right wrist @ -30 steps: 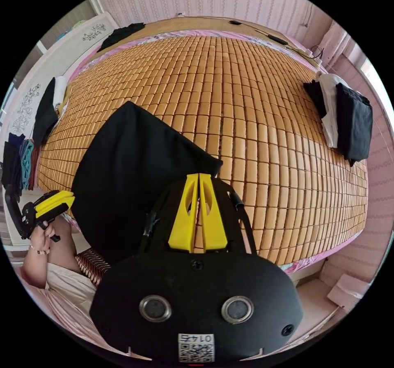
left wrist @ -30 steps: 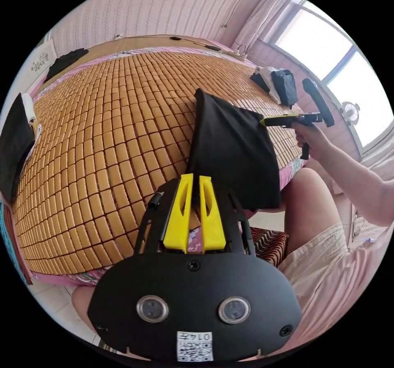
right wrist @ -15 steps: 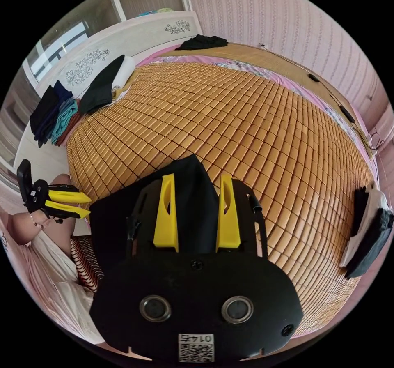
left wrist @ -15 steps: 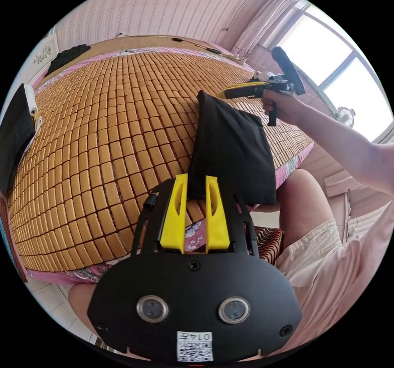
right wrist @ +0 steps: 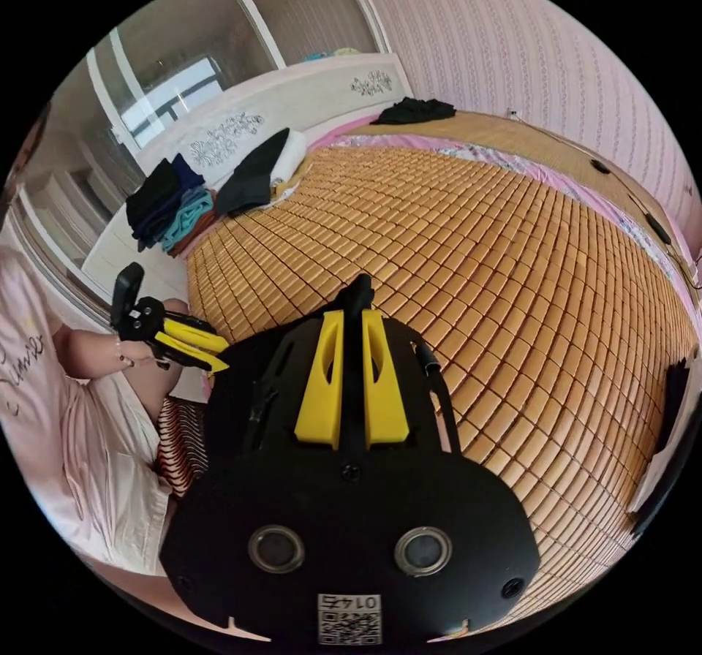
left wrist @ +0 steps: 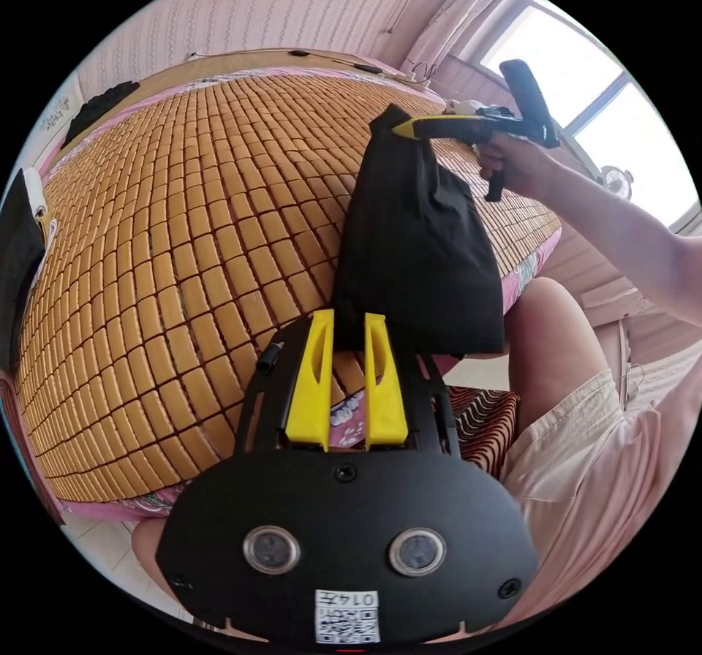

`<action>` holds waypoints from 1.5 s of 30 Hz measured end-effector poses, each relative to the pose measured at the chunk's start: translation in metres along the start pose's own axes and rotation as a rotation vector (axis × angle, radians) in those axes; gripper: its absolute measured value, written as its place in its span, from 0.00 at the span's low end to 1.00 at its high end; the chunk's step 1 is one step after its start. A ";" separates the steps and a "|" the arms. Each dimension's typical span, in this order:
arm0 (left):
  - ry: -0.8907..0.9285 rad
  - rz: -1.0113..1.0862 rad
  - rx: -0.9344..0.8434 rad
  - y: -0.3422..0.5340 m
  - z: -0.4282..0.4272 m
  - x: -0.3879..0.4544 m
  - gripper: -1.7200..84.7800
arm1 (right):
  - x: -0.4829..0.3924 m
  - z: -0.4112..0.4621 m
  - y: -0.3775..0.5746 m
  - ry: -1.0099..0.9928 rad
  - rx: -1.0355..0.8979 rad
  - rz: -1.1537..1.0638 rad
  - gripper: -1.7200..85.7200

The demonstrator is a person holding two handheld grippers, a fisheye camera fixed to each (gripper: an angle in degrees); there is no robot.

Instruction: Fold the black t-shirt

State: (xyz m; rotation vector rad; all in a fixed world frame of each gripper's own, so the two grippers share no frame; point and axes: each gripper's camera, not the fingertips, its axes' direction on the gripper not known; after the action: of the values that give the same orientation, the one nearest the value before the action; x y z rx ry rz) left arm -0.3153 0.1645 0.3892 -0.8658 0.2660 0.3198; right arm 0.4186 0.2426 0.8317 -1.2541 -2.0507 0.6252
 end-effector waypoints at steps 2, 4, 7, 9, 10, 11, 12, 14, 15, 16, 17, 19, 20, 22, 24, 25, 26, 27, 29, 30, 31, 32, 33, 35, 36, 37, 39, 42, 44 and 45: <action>0.020 -0.006 0.008 0.005 -0.005 0.000 0.07 | -0.013 -0.032 0.017 -0.018 0.073 -0.025 0.06; 0.015 0.001 0.017 0.009 -0.009 0.001 0.07 | -0.024 -0.050 0.027 -0.013 0.089 -0.038 0.06; 0.021 0.018 0.023 0.015 -0.020 0.004 0.06 | -0.043 -0.073 0.040 0.032 0.094 -0.065 0.06; 0.025 0.035 0.032 0.018 -0.030 0.006 0.06 | -0.050 -0.085 0.046 0.048 0.111 -0.065 0.06; 0.031 0.045 0.041 0.020 -0.037 0.008 0.05 | -0.054 -0.093 0.049 0.058 0.126 -0.062 0.06; 0.038 0.053 0.046 0.023 -0.044 0.010 0.05 | -0.057 -0.100 0.051 0.067 0.138 -0.058 0.06; 0.042 0.056 0.047 0.024 -0.048 0.011 0.05 | -0.059 -0.104 0.052 0.071 0.145 -0.057 0.06; 0.042 0.080 0.044 0.027 -0.065 0.018 0.05 | -0.065 -0.116 0.053 0.091 0.167 -0.054 0.06; 0.040 0.086 0.044 0.028 -0.069 0.020 0.05 | -0.067 -0.119 0.052 0.095 0.172 -0.053 0.06; 0.032 0.101 0.045 0.030 -0.078 0.024 0.04 | -0.070 -0.125 0.052 0.100 0.185 -0.051 0.06; 0.024 0.113 0.052 0.033 -0.087 0.027 0.04 | -0.073 -0.130 0.050 0.104 0.199 -0.047 0.06; 0.021 0.123 0.070 0.037 -0.101 0.032 0.04 | -0.078 -0.138 0.044 0.113 0.219 -0.046 0.06; 0.022 0.124 0.086 0.040 -0.111 0.033 0.04 | -0.081 -0.141 0.039 0.121 0.228 -0.055 0.06; 0.017 0.126 0.112 0.046 -0.125 0.035 0.04 | -0.087 -0.144 0.026 0.126 0.237 -0.079 0.06; -0.001 0.128 0.139 0.053 -0.141 0.037 0.04 | -0.094 -0.144 0.008 0.118 0.238 -0.118 0.06; -0.012 0.125 0.161 0.058 -0.152 0.037 0.04 | -0.099 -0.143 -0.007 0.108 0.237 -0.149 0.06; -0.021 0.115 0.186 0.063 -0.163 0.035 0.04 | -0.104 -0.140 -0.024 0.095 0.244 -0.185 0.06; -0.024 0.108 0.200 0.066 -0.168 0.034 0.04 | -0.107 -0.139 -0.034 0.086 0.248 -0.204 0.06; -0.039 0.073 0.262 0.075 -0.192 0.027 0.04 | -0.118 -0.129 -0.081 0.044 0.255 -0.276 0.05; -0.046 0.062 0.280 0.077 -0.198 0.024 0.04 | -0.121 -0.125 -0.095 0.033 0.255 -0.295 0.05; -0.063 0.036 0.318 0.080 -0.211 0.018 0.04 | -0.128 -0.117 -0.126 0.007 0.254 -0.339 0.05; -0.082 0.006 0.360 0.084 -0.224 0.010 0.04 | -0.137 -0.107 -0.159 -0.020 0.252 -0.383 0.05; -0.090 -0.013 0.384 0.085 -0.231 0.005 0.04 | -0.143 -0.102 -0.177 -0.039 0.251 -0.404 0.05; -0.144 -0.064 0.488 0.093 -0.260 -0.014 0.04 | -0.172 -0.079 -0.258 -0.104 0.244 -0.517 0.05; -0.175 -0.076 0.510 0.095 -0.267 -0.019 0.04 | -0.182 -0.072 -0.279 -0.120 0.239 -0.553 0.06; -0.236 -0.108 0.543 0.099 -0.280 -0.032 0.04 | -0.204 -0.054 -0.325 -0.154 0.218 -0.624 0.06; -0.279 -0.194 0.597 0.105 -0.297 -0.061 0.04 | -0.244 -0.013 -0.397 -0.177 0.150 -0.710 0.07; -0.383 -0.452 0.642 0.113 -0.306 -0.125 0.06 | -0.306 0.088 -0.505 -0.123 0.023 -0.679 0.10; -0.423 -0.611 0.571 0.119 -0.298 -0.171 0.09 | -0.331 0.173 -0.551 0.026 -0.117 -0.559 0.11; -0.433 -0.646 0.557 0.122 -0.295 -0.179 0.09 | -0.333 0.188 -0.554 0.033 -0.147 -0.532 0.11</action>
State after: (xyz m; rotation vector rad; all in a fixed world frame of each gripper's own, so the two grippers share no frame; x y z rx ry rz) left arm -0.5549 -0.0214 0.1843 -0.2822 -0.3220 -0.1746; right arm 0.0637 -0.3073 0.9888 -0.7293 -2.3026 0.2064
